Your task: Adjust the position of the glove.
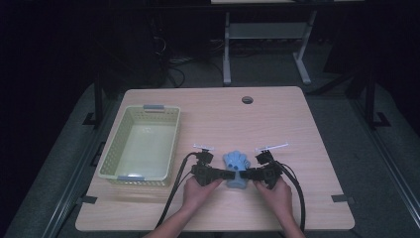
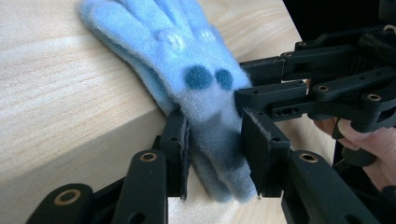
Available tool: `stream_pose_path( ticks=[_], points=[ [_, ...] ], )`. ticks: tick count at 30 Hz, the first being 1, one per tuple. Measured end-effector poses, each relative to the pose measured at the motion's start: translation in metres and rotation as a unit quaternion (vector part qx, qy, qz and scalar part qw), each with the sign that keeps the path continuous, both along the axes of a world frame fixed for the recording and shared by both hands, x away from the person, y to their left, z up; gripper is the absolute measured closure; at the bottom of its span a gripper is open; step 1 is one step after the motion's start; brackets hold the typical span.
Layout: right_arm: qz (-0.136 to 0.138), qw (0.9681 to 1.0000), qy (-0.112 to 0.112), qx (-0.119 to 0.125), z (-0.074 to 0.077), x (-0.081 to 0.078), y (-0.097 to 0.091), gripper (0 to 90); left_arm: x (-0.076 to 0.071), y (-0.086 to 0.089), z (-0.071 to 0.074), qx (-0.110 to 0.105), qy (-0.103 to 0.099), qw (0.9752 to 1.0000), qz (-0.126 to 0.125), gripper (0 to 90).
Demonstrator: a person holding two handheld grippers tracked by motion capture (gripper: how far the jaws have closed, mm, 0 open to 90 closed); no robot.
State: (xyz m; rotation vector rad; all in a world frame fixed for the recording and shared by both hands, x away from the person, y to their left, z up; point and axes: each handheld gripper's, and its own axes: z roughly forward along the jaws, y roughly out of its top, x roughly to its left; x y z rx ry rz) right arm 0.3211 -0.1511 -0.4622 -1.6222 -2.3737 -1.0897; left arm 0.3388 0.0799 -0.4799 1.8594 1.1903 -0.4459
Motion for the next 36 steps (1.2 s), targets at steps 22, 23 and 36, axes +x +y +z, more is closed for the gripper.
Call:
stream_pose_path(
  ticks=[22, 23, 36],
  points=[
    [0.007, 0.999, 0.004, 0.044, 0.001, 0.002, -0.004, 81.2, 0.006, 0.001, 0.001, -0.026, 0.005, 0.9995, -0.015, 79.7],
    [0.008, 0.9991, 0.003, 0.041, 0.002, 0.002, -0.004, 81.3, 0.006, 0.001, 0.002, -0.026, 0.004, 0.9995, -0.015, 79.7],
    [0.016, 0.9987, -0.028, 0.04, 0.025, -0.001, 0.002, 81.4, 0.001, 0.009, 0.024, -0.034, -0.032, 0.9987, -0.019, 79.7]
  ],
)
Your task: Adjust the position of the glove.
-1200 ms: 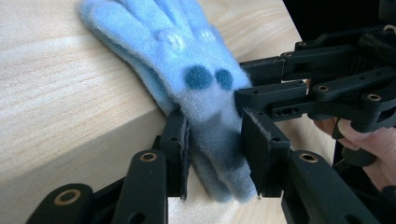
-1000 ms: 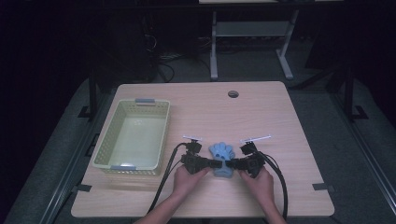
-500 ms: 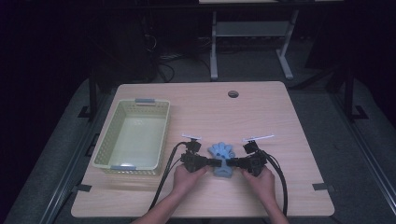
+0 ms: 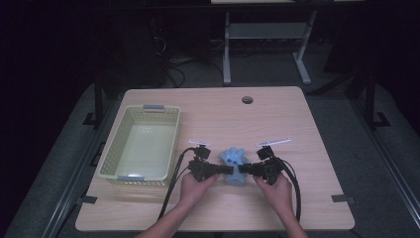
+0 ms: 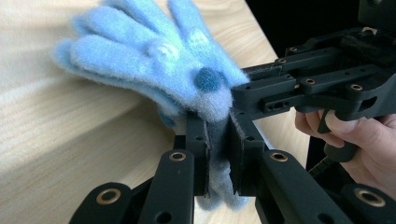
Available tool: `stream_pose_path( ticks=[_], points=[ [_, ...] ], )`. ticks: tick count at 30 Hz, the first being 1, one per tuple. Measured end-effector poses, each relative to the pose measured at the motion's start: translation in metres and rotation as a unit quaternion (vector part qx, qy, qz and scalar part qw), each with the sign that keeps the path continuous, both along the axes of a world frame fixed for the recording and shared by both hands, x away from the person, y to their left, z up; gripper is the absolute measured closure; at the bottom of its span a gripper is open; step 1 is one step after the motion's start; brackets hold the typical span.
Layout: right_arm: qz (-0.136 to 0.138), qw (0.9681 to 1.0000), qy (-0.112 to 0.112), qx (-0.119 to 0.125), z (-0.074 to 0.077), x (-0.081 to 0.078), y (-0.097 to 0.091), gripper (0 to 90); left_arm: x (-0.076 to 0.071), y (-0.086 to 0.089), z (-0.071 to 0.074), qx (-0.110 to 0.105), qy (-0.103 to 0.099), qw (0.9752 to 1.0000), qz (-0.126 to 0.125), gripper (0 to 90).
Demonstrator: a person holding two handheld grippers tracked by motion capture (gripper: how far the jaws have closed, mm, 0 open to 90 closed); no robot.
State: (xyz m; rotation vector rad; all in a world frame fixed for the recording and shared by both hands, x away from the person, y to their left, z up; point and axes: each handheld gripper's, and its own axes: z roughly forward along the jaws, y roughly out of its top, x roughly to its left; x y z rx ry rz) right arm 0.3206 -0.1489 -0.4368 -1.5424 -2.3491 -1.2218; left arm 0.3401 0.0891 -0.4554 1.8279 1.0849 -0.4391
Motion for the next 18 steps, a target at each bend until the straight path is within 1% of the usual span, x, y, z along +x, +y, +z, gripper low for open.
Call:
stream_pose_path(
  ticks=[5, 8, 9, 13, 15, 18],
  points=[
    [0.005, 0.9999, -0.01, -0.005, 0.011, 0.0, 0.004, 81.5, -0.002, 0.004, 0.013, 0.004, -0.015, 0.9999, -0.002, 79.7],
    [0.005, 0.9999, -0.013, -0.004, 0.017, 0.0, 0.008, 81.5, -0.001, 0.007, 0.017, 0.002, -0.016, 0.9999, 0.001, 79.8],
    [0.008, 0.9998, -0.018, -0.005, 0.018, 0.001, 0.009, 81.5, -0.001, 0.008, 0.019, 0.0, -0.016, 0.9999, 0.002, 79.7],
    [0.011, 0.9997, -0.02, -0.003, 0.025, 0.002, 0.013, 81.5, -0.001, 0.014, 0.027, 0.002, -0.027, 0.9996, 0.0, 79.8],
    [0.014, 0.9996, -0.026, -0.002, 0.03, 0.003, 0.016, 81.5, -0.001, 0.018, 0.033, 0.002, -0.033, 0.9994, 0.001, 79.8],
    [0.017, 0.9993, -0.032, -0.004, 0.038, 0.004, 0.022, 81.5, 0.0, 0.024, 0.04, -0.001, -0.036, 0.9993, 0.003, 79.8]
  ],
)
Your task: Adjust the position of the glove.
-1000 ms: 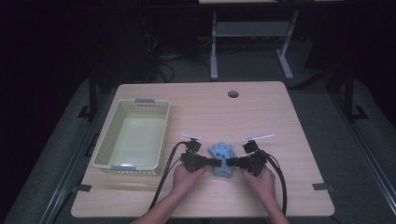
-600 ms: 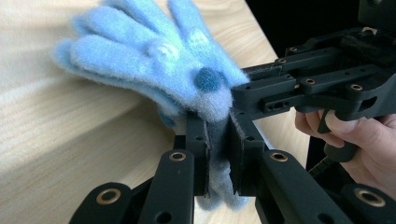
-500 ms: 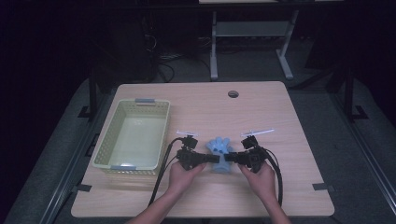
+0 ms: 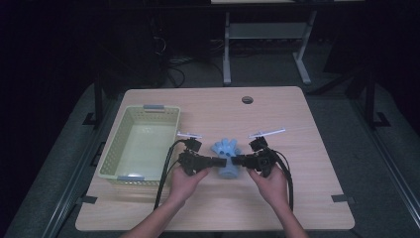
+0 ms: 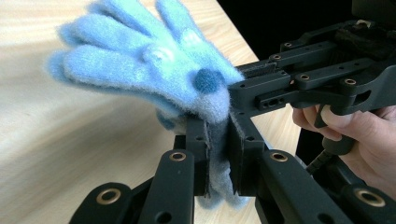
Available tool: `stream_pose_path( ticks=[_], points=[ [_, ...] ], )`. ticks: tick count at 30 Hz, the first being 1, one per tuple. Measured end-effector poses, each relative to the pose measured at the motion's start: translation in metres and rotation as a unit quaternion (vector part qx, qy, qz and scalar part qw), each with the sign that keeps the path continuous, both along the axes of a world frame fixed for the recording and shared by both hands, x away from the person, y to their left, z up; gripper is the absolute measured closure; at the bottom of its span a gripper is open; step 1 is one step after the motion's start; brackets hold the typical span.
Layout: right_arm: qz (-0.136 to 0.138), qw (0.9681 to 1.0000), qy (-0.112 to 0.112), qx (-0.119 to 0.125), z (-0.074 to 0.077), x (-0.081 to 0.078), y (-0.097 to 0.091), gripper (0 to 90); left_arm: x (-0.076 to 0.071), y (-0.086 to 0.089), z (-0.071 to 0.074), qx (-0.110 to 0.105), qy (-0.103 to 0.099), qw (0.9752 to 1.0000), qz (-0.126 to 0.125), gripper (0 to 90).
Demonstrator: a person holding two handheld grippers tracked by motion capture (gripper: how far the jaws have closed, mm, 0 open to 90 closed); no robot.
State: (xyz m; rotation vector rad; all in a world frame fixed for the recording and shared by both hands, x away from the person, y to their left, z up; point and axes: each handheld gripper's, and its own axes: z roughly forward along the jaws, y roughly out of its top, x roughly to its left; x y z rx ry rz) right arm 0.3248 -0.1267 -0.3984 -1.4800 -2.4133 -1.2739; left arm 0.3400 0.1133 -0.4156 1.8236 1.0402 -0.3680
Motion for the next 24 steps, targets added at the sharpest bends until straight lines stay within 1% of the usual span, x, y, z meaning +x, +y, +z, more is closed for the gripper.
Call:
stream_pose_path(
  ticks=[4, 10, 11, 12, 13, 14, 15, 19, 20, 24],
  points=[
    [0.006, 1.0, -0.006, -0.002, 0.008, 0.003, 0.008, 81.5, 0.001, 0.008, 0.007, -0.002, -0.009, 0.9999, 0.003, 79.8],
    [0.016, 0.9998, -0.008, -0.002, 0.017, 0.006, 0.02, 81.5, 0.0, 0.021, 0.014, -0.005, -0.01, 0.9999, 0.005, 79.8],
    [0.018, 0.9998, -0.01, -0.002, 0.019, 0.007, 0.021, 81.5, 0.001, 0.023, 0.015, -0.004, -0.013, 0.9999, 0.004, 79.7],
    [0.018, 0.9998, -0.011, -0.001, 0.02, 0.007, 0.023, 81.5, 0.0, 0.024, 0.017, -0.005, -0.011, 0.9999, 0.01, 79.8],
    [0.02, 0.9997, -0.012, 0.004, 0.02, 0.008, 0.024, 81.5, 0.001, 0.026, 0.017, -0.006, -0.015, 0.9998, 0.007, 79.8],
    [0.02, 0.9998, -0.008, 0.006, 0.021, 0.008, 0.025, 81.5, 0.001, 0.028, 0.019, -0.005, -0.013, 0.9999, 0.01, 79.7],
    [0.021, 0.9997, -0.01, 0.008, 0.022, 0.009, 0.026, 81.5, 0.001, 0.029, 0.019, -0.005, -0.016, 0.9998, 0.009, 79.8],
    [0.025, 0.9996, -0.008, 0.007, 0.026, 0.012, 0.033, 81.5, 0.001, 0.036, 0.022, -0.008, -0.014, 0.9997, 0.017, 79.8],
    [0.029, 0.9995, -0.011, 0.005, 0.027, 0.013, 0.035, 81.5, 0.0, 0.038, 0.023, -0.009, -0.013, 0.9997, 0.019, 79.8],
    [0.037, 0.9992, -0.012, 0.008, 0.03, 0.017, 0.041, 81.5, 0.003, 0.046, 0.028, -0.005, -0.017, 0.9997, 0.018, 79.8]
  ],
)
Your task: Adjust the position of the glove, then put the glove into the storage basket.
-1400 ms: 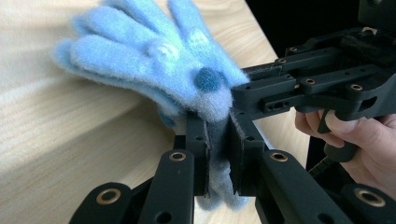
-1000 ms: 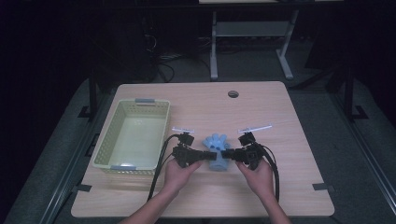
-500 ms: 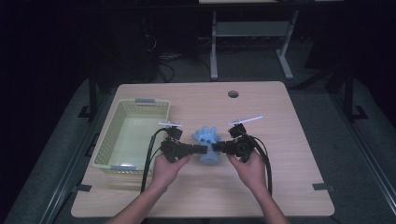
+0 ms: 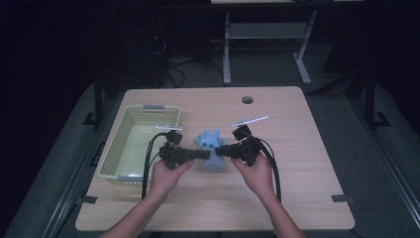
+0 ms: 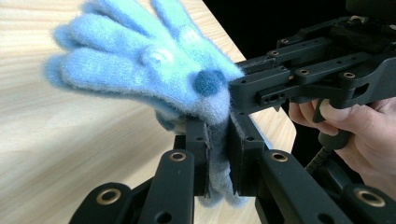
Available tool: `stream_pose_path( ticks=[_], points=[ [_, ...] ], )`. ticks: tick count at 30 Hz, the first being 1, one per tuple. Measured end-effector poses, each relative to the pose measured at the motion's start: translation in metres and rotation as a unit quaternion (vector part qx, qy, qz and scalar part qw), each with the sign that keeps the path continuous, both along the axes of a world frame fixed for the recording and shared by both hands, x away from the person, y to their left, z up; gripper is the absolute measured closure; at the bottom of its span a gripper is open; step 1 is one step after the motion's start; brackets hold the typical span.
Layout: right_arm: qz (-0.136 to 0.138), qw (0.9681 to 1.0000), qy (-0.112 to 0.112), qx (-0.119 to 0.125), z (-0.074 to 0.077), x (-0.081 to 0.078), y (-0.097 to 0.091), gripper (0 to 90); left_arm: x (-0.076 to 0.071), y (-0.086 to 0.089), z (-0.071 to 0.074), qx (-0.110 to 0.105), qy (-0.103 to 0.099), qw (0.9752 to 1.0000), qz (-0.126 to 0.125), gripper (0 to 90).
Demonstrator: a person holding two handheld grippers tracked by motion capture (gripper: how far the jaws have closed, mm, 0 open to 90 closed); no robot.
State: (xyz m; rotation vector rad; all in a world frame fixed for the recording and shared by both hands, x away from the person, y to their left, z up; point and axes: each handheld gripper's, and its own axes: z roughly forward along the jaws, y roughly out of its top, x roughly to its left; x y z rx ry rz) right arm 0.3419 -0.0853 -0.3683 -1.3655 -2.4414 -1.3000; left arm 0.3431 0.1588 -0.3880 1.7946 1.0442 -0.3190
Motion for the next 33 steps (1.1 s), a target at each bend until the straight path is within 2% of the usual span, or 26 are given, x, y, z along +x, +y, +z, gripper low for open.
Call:
stream_pose_path(
  ticks=[12, 24, 25, 29, 33],
  points=[
    [0.01, 0.9999, -0.004, -0.005, 0.008, 0.01, 0.02, 81.5, 0.004, 0.019, 0.006, -0.008, -0.002, 0.9998, 0.018, 79.8],
    [0.031, 0.9994, -0.014, -0.012, 0.016, 0.014, 0.043, 81.4, 0.001, 0.041, 0.011, -0.014, -0.002, 0.9994, 0.032, 79.8],
    [0.029, 0.9995, -0.009, -0.01, 0.017, 0.014, 0.045, 81.5, 0.002, 0.043, 0.012, -0.012, -0.003, 0.9994, 0.032, 79.8],
    [0.035, 0.9992, -0.015, -0.011, 0.018, 0.018, 0.052, 81.5, 0.002, 0.051, 0.014, -0.01, -0.006, 0.9993, 0.037, 79.8],
    [0.032, 0.9994, -0.01, -0.003, 0.017, 0.02, 0.06, 81.5, 0.002, 0.058, 0.015, -0.005, -0.011, 0.9992, 0.037, 79.9]
  ],
)
